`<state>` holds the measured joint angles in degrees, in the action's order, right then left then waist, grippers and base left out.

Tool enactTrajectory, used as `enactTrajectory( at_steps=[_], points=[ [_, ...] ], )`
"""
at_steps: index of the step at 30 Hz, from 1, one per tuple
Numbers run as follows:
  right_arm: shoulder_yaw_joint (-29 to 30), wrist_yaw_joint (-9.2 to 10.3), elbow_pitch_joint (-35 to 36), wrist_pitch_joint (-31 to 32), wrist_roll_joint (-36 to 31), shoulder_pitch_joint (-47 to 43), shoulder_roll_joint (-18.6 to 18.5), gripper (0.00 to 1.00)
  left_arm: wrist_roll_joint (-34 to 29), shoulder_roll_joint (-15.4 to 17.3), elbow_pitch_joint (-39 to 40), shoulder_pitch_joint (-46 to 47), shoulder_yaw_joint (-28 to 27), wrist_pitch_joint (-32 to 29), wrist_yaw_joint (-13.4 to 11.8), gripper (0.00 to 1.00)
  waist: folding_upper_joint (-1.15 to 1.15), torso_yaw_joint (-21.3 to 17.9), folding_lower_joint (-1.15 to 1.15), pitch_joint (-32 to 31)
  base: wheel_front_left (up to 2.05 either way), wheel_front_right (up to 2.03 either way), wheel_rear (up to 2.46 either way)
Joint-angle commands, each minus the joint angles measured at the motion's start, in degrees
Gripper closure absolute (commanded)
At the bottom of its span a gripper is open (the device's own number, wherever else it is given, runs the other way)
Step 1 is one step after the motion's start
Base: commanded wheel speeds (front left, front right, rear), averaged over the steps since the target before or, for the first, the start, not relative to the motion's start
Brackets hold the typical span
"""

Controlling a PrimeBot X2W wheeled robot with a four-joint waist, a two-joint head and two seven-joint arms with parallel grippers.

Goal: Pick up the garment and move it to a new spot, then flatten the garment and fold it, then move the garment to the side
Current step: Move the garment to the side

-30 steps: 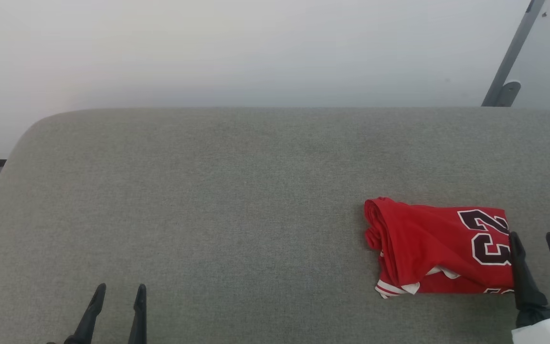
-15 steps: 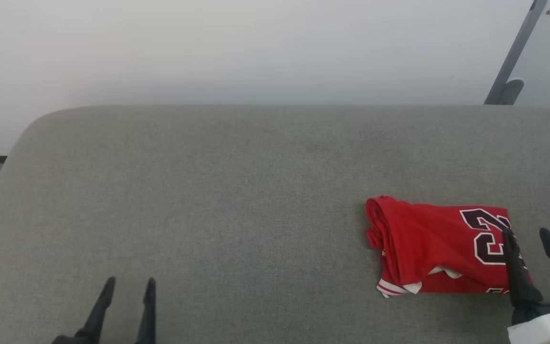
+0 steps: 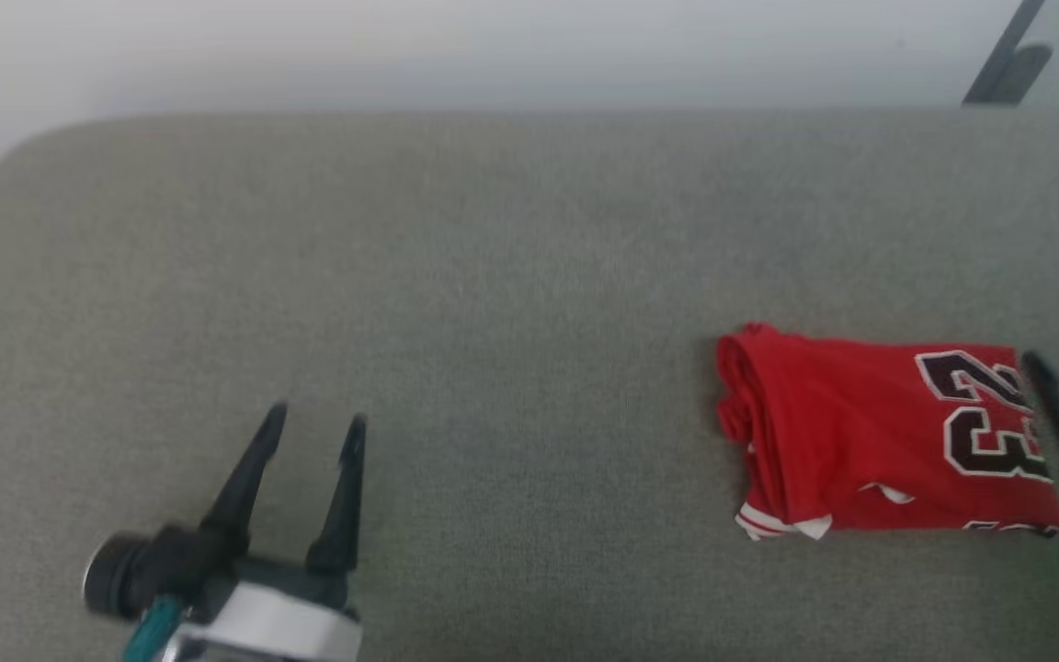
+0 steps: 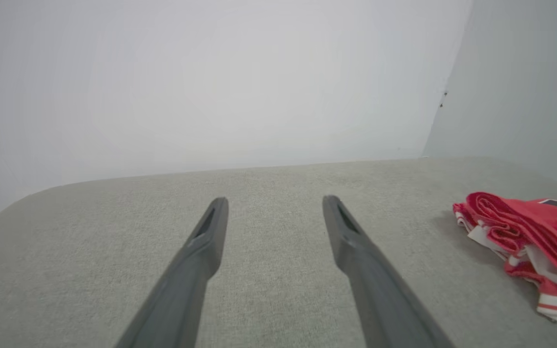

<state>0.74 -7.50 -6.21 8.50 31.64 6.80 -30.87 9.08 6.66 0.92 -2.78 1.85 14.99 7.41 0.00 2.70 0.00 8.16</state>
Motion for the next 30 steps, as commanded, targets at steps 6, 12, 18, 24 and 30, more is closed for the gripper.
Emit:
enactTrajectory(
  at_steps=[6, 12, 18, 24, 30],
  points=[
    [-4.5, 0.04, -3.3, 14.6, 6.4, 7.3, -8.5, 0.0, 0.1, 0.6, -1.2, 8.4, 3.3, 0.2, 0.1, 0.0, 0.0, 0.5, 0.0, 8.0, 0.0, 0.0, 0.0],
    [-6.2, 0.05, -4.1, 27.7, 12.2, 9.2, -11.6, 0.0, 0.4, 0.5, -1.8, 12.4, 4.8, 0.2, 0.1, 0.0, 0.0, 1.2, 0.0, 10.8, 0.0, 0.0, 0.0],
    [-9.4, 0.02, -4.4, 37.6, 14.3, 8.4, -10.1, 0.0, 0.7, 0.6, -2.1, 16.0, 6.5, 0.2, 0.1, 0.0, 0.0, 2.3, 0.0, 14.4, 0.0, 0.0, 0.0],
    [-9.8, 0.02, -3.6, 36.5, 13.7, 9.2, -7.8, 1.0, 0.8, 1.3, -2.4, 17.8, 6.6, 0.2, 0.1, 0.0, 0.0, 1.8, 0.0, 15.7, 0.0, 0.0, 0.0],
    [-7.0, 0.15, -4.5, 31.8, 12.8, 11.5, -8.4, 1.0, 0.9, 2.8, -1.9, 18.5, 6.4, 0.2, 0.1, 0.0, 0.0, -1.1, 0.0, 15.7, 0.0, 0.0, 0.0]
  ],
)
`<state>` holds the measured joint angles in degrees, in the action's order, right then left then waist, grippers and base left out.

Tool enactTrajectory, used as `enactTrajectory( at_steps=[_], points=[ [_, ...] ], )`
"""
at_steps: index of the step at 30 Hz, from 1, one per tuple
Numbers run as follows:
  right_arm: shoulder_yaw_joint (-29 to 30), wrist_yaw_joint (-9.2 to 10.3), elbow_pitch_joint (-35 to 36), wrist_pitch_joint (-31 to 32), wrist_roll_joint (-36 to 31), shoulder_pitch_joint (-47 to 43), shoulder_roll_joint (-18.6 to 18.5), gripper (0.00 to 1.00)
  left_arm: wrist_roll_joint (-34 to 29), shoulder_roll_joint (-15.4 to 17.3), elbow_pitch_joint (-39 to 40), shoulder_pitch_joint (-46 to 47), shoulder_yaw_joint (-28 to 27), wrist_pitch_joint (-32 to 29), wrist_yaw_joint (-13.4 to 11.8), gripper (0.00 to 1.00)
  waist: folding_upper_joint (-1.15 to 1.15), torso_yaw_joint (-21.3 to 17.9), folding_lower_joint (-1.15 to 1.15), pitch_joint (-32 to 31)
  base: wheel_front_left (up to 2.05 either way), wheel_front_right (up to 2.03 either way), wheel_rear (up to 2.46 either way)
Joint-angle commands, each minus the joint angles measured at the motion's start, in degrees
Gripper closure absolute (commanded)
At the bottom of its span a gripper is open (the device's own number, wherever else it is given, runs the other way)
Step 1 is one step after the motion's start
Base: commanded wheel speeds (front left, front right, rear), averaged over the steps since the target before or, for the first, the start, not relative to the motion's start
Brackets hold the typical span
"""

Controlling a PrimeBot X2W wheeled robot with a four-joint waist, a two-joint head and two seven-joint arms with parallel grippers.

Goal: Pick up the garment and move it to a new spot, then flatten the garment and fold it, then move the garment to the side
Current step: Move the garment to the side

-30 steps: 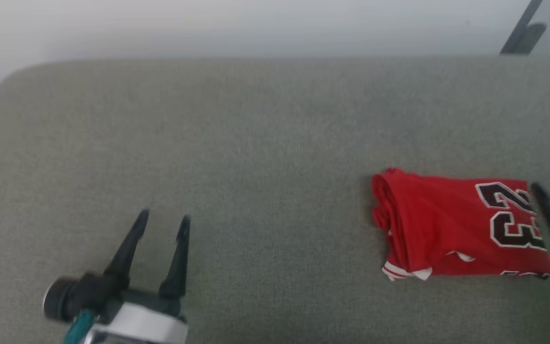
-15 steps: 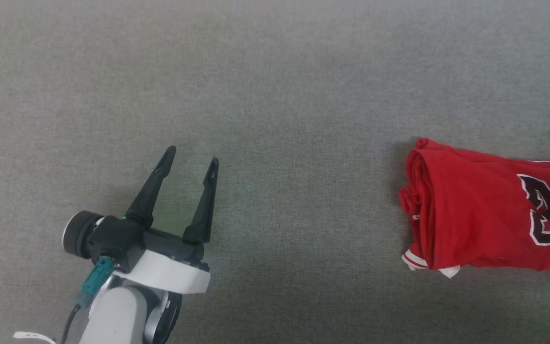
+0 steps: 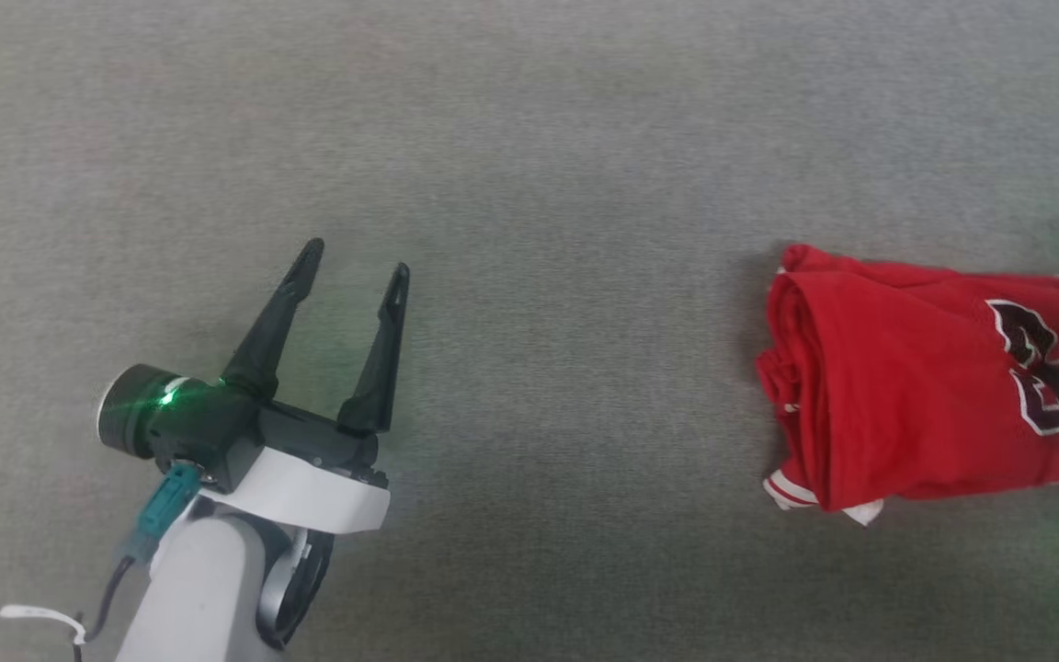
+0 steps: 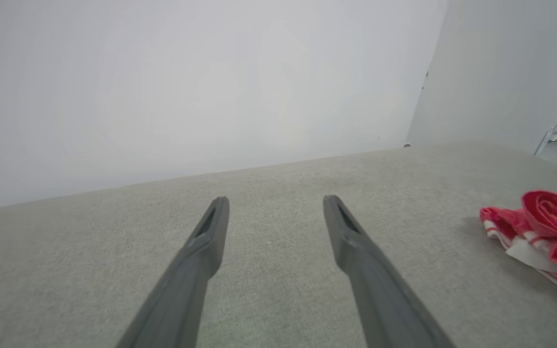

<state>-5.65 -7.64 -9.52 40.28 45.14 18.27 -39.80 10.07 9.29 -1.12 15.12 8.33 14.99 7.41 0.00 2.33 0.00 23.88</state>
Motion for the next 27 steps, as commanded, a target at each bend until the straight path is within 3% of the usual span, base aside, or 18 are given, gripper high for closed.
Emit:
enactTrajectory(
  at_steps=[1, 14, 20, 27],
  points=[
    [0.0, 0.3, -1.5, -0.7, -0.8, 0.4, 0.4, 1.0, 0.0, 0.4, 0.3, 0.6, -0.3, 0.2, 0.1, 0.0, 0.0, -1.4, 0.0, 0.1, 0.0, 0.0, 0.0],
    [8.8, 0.21, -10.0, -9.8, -0.6, 4.8, -2.2, 1.0, -0.5, 6.0, -0.3, 6.4, 3.1, 0.2, 0.1, 0.0, 0.0, -10.6, 0.0, 6.3, 0.0, 0.0, 0.0],
    [11.7, 0.21, -18.1, -15.7, -2.8, 9.7, -3.0, 1.0, -1.0, 9.4, -1.3, 13.3, 6.9, 0.2, 0.1, 0.0, 0.0, -12.5, 0.0, 10.5, 0.0, 0.0, 0.0],
    [15.1, 0.21, -26.9, -23.2, -6.2, 16.8, -3.0, 1.0, -1.0, 11.2, -1.2, 21.2, 10.0, 0.2, 0.1, 0.0, 0.0, -13.2, 0.0, 13.8, 0.0, 0.0, 0.0]
  ],
)
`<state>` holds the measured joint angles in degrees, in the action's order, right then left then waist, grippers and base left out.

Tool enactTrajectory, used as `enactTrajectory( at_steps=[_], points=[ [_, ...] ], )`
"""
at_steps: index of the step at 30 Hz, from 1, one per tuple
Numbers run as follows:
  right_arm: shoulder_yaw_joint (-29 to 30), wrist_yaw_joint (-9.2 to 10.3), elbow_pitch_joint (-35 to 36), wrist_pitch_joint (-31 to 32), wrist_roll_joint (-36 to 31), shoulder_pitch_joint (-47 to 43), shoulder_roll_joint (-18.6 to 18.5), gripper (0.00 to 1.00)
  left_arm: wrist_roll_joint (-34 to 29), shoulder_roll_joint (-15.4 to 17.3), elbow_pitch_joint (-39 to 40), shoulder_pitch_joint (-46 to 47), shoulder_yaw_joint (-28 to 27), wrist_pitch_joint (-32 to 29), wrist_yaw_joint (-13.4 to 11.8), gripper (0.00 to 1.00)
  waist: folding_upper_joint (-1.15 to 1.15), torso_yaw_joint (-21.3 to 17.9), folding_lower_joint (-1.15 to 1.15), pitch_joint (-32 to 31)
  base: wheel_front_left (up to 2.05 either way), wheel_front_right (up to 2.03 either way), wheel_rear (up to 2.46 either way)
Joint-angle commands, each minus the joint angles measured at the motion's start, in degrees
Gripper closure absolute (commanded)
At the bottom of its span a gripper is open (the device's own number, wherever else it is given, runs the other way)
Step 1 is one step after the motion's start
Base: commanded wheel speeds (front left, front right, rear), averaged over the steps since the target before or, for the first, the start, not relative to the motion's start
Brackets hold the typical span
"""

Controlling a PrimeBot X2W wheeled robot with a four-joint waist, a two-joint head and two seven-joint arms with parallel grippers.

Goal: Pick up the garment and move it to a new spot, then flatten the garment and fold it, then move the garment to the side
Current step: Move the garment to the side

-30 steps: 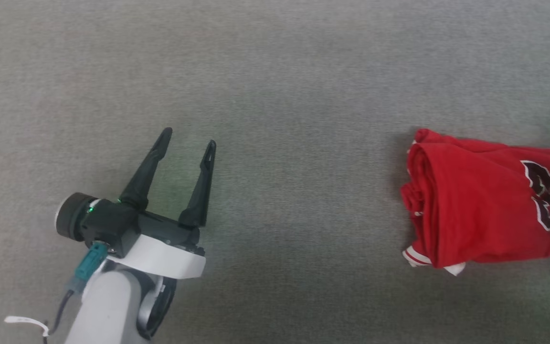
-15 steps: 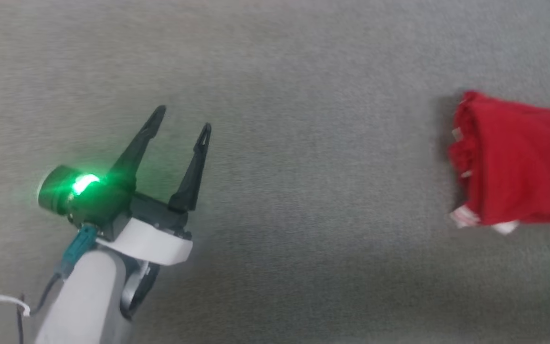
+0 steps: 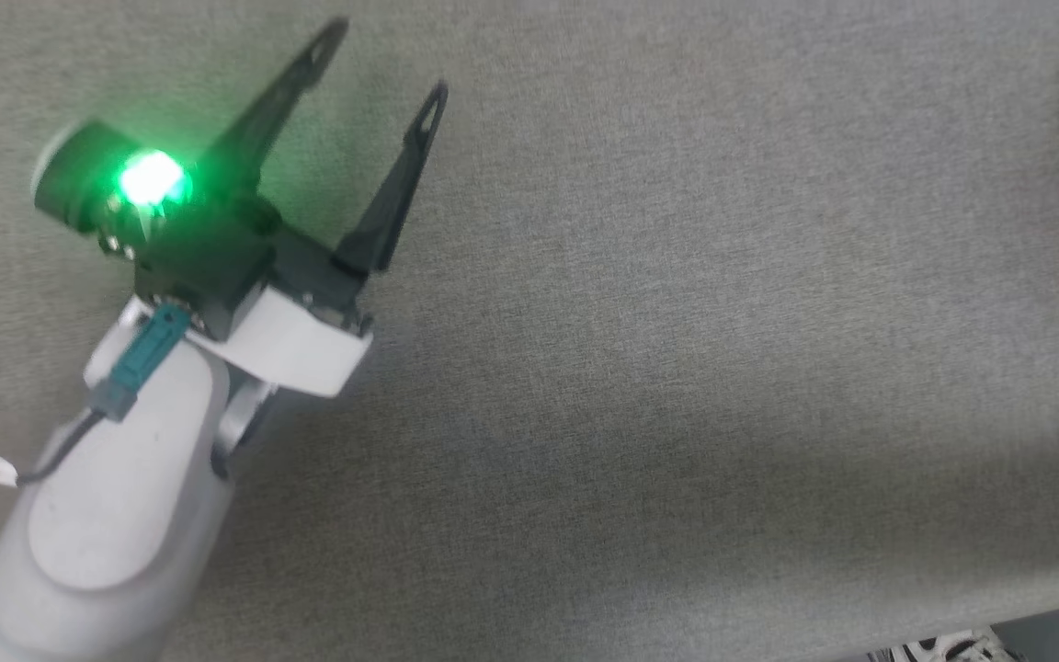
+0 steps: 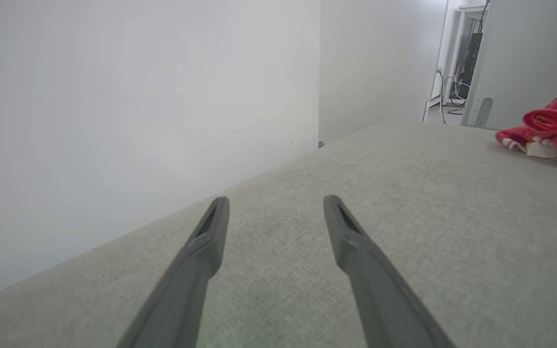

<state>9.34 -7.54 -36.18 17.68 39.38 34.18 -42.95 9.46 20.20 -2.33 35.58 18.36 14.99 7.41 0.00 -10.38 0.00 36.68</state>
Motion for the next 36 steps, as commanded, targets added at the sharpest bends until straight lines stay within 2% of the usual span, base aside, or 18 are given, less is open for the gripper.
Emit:
enactTrajectory(
  at_steps=[1, 8, 18, 19, 20, 21, 27, 36],
  points=[
    [0.5, 0.11, -1.5, -1.8, -1.1, 2.2, 0.2, 1.0, -0.4, 0.5, 0.0, 1.8, 0.4, 0.2, 0.1, 0.0, 0.0, -0.5, 0.0, 1.5, 0.0, 0.0, 0.0],
    [1.2, 0.11, -10.9, -8.8, -6.5, 10.0, -0.1, 1.0, -0.1, 1.5, 0.5, 6.8, 1.7, 0.2, 0.1, 0.0, 0.0, -0.1, 0.0, 3.6, 0.0, 0.0, 0.0],
    [-2.5, 0.11, -20.3, -14.5, -11.9, 16.2, 2.0, 0.99, 0.1, 1.6, 0.7, 6.6, 1.3, 0.2, 0.1, 0.0, 0.0, 0.3, 0.0, 3.7, 0.0, 0.0, 0.0],
    [-2.9, 0.11, -21.1, -14.9, -12.2, 16.6, 2.2, 0.67, 0.2, 1.6, 0.8, 6.1, 1.2, 0.2, 0.1, 0.0, 0.0, 0.3, 0.0, 3.4, 0.0, 0.0, 0.0],
    [-3.1, 0.11, -21.6, -15.5, -12.2, 16.9, 2.3, 0.06, 0.3, 1.6, 0.8, 5.6, 0.9, 0.2, 0.1, 0.0, 0.0, 0.3, 0.0, 3.0, 0.0, 0.0, 0.0],
    [-3.4, 0.11, -22.3, -15.9, -12.3, 17.1, 2.2, 0.0, 0.4, 1.4, 0.6, 5.1, 0.7, 0.2, 0.1, 0.0, 0.0, 0.3, 0.0, 2.5, 0.0, 0.0, 0.0],
    [-6.8, 0.11, -22.5, -18.9, -12.9, 16.3, 2.2, 0.0, 0.8, -0.6, 0.4, 0.3, -1.6, 0.2, 0.1, 0.0, 0.0, 1.0, 0.0, -2.6, 0.0, 0.0, 0.0],
    [-16.3, 0.11, -15.4, -24.1, -10.5, 10.0, 5.2, 0.0, 2.4, -6.0, -0.5, -11.9, -6.6, 0.2, 0.1, 0.0, 0.0, 4.2, 0.0, -13.5, 0.0, 0.0, 0.0]
  ],
)
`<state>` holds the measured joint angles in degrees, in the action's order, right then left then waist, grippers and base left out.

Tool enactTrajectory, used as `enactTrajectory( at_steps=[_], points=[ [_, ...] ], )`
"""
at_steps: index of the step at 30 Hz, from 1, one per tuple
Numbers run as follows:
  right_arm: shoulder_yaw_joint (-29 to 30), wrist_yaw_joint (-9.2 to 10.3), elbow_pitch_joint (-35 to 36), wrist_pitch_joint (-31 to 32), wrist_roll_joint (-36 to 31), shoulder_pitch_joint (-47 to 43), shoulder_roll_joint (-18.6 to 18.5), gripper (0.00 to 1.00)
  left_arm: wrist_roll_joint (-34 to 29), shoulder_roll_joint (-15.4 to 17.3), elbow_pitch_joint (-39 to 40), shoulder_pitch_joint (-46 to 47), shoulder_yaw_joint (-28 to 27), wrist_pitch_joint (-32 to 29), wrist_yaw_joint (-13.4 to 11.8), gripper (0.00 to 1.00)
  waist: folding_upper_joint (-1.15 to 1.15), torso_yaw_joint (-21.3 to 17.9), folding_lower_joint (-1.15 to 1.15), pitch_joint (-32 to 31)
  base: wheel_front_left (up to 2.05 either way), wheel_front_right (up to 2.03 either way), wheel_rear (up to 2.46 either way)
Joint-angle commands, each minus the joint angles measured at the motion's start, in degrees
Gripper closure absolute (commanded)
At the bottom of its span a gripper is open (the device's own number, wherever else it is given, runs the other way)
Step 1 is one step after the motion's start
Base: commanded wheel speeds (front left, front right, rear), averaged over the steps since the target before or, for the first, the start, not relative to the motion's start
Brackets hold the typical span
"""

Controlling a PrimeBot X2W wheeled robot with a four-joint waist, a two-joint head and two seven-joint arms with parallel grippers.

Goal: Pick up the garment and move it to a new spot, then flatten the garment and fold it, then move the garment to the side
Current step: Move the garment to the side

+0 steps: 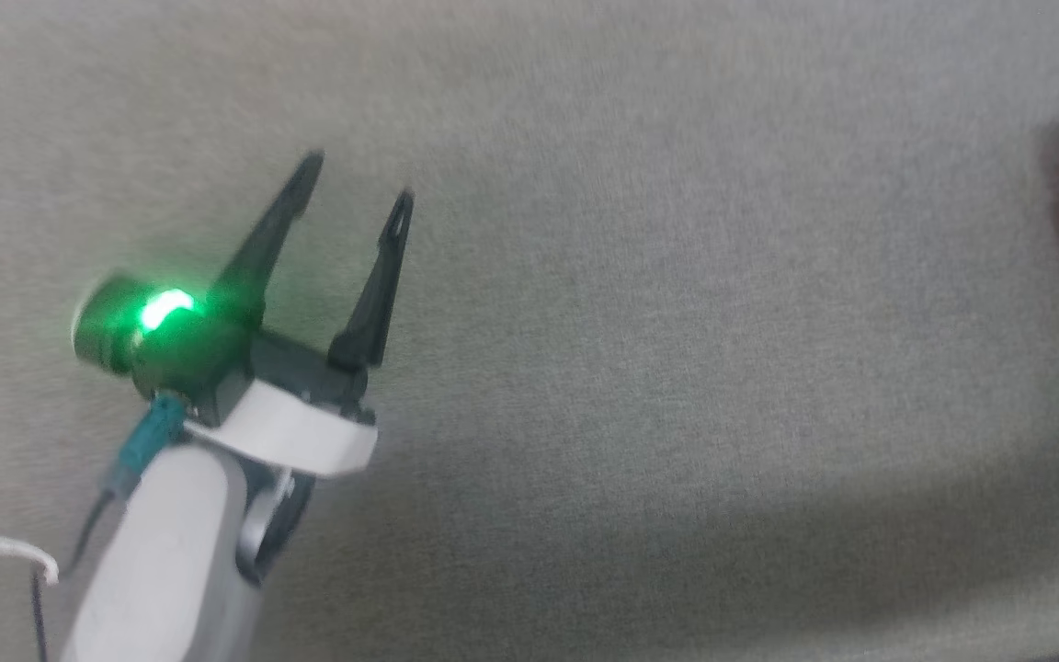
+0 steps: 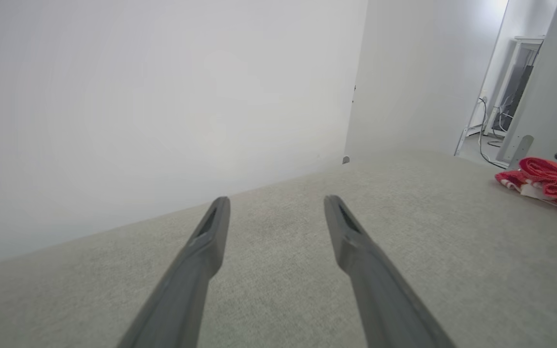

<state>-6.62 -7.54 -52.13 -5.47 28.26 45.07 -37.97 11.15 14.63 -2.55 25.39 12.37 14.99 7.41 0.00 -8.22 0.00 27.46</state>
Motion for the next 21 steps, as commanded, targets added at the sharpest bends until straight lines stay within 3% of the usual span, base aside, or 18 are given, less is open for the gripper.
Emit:
enactTrajectory(
  at_steps=[1, 11, 21],
  points=[
    [-1.2, 0.11, 1.4, -1.8, 0.8, -1.8, 0.8, 0.0, 0.8, -1.0, -0.4, -3.2, -1.3, 0.2, 0.1, 0.0, 0.0, 2.5, 0.0, -5.3, 0.0, 0.0, 0.0],
    [-5.5, 0.11, 7.7, -8.6, -0.8, -10.9, 5.7, 0.0, 1.7, -5.5, -2.8, -15.3, -6.6, 0.2, 0.1, 0.0, 0.0, 7.9, 0.0, -14.8, 0.0, 0.0, 0.0],
    [-4.6, 0.11, 14.8, -9.8, -3.2, -21.1, 15.4, 0.0, 1.1, -7.3, -5.9, -26.5, -12.7, 0.2, 0.1, 0.0, 0.0, 10.5, 0.0, -23.9, 0.0, 0.0, 0.0]
  ],
)
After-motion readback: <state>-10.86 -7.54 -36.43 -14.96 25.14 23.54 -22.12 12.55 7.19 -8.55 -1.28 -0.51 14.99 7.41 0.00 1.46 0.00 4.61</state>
